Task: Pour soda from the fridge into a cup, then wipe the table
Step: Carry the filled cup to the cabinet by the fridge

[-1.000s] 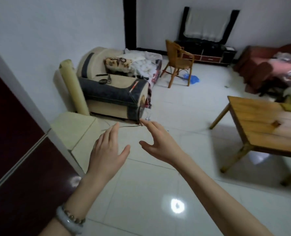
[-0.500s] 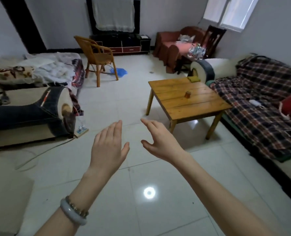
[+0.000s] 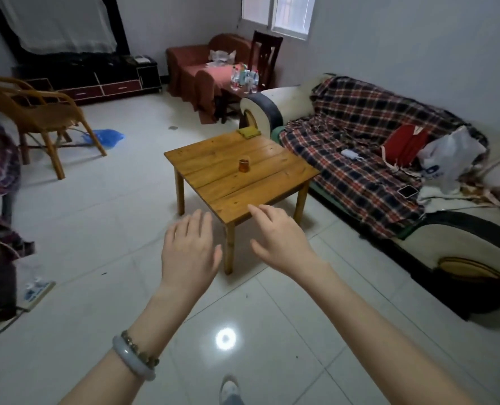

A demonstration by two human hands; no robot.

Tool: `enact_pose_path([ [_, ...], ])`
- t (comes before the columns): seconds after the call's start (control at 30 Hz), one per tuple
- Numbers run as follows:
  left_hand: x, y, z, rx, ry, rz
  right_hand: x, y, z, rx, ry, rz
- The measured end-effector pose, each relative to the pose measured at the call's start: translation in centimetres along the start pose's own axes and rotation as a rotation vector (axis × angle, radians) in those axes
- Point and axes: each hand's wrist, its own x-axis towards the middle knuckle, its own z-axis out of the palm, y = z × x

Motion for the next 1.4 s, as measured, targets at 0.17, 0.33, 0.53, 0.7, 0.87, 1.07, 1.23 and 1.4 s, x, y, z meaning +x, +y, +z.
enact_pose_path([
  [0.17,8.3,1.8,3.5,-0.003,-0.014,0.066,5.7,5.5,0.5,-0.017,-0.014,0.044],
  [0.33,15.0,3.3,6.9,-0.003,-0.039,0.137,9.8,10.4,1.4,-0.022,-0.026,0.088],
  [0.53,22.6,5.0,11.7,0.004,-0.062,0.143,15.4,17.8,3.0,-0.017,-0.026,0.11],
  [0.7,30.4,7.4,16.7,0.049,-0.081,0.05,21.7,25.6,4.4,-0.021,-0.057,0.061],
  [0.87,37.6,10.2,20.8,0.079,-0.101,-0.032,28.1,33.5,5.0,0.002,-0.112,-0.021],
  [1.07,44.0,12.4,24.8,0.097,-0.114,-0.128,34.6,40.7,6.8,0.01,-0.183,-0.117],
  [1.23,47.4,12.3,28.0,0.122,-0.142,-0.172,39.0,44.2,9.4,0.028,-0.255,-0.155],
  [1.4,50.8,10.6,32.6,0.123,-0.176,-0.229,44.2,46.5,13.2,-0.007,-0.281,-0.21],
])
